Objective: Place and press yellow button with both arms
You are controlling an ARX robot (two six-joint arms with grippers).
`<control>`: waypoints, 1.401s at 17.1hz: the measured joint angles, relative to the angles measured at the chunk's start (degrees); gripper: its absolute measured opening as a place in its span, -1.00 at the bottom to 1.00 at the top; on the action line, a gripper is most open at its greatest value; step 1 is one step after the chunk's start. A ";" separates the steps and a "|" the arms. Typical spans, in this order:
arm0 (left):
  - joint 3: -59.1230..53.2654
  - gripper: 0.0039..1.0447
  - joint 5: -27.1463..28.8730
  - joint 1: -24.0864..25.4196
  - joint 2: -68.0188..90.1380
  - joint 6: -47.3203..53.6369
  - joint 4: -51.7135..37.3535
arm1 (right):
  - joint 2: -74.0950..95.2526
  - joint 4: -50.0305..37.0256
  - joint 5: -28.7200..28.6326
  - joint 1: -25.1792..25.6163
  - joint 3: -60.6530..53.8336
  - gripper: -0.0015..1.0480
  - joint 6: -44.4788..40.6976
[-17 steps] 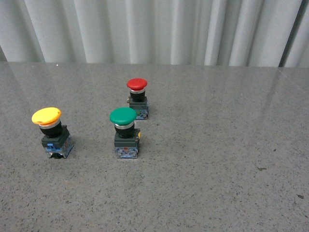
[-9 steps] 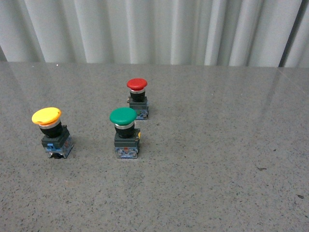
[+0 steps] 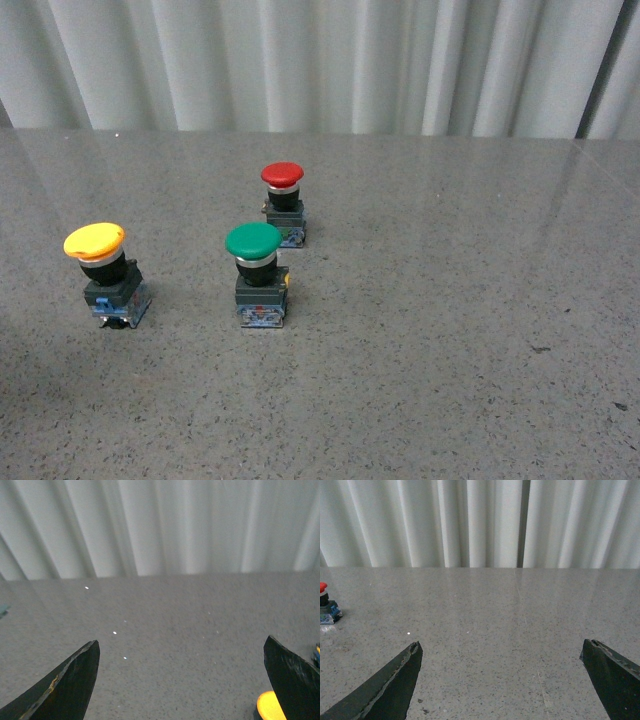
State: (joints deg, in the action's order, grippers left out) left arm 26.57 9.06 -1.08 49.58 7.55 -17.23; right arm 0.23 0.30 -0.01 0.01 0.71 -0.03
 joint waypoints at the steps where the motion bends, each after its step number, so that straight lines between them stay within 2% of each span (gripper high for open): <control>1: 3.63 0.88 -2.47 0.50 7.21 0.55 -0.74 | 0.00 -0.02 0.00 0.00 0.00 0.87 0.00; 4: 11.87 0.88 -7.65 -1.11 23.50 0.46 2.69 | 0.00 0.00 0.00 0.00 0.00 0.87 0.00; 6: 12.11 0.88 -7.82 -4.87 28.22 0.42 2.58 | 0.00 0.00 0.00 0.00 0.00 0.87 0.00; 9: 12.22 0.88 -5.62 -9.70 31.76 0.17 0.68 | 0.00 0.00 0.00 0.00 0.00 0.87 0.00; 11: 12.22 0.88 -3.28 -10.51 33.77 -0.68 -0.70 | 0.00 0.00 0.00 0.00 0.00 0.87 0.00; 18: 9.75 0.88 -1.46 -12.48 37.16 -3.13 -3.54 | 0.00 0.00 0.00 0.00 0.00 0.87 0.00; 24: 7.56 -0.21 0.39 -13.11 35.60 -3.06 -3.63 | 0.00 0.00 0.00 0.00 0.00 0.87 0.00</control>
State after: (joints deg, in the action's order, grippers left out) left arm 34.13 9.45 -14.20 85.19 4.49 -20.86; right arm 0.23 0.30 -0.01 0.01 0.71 -0.03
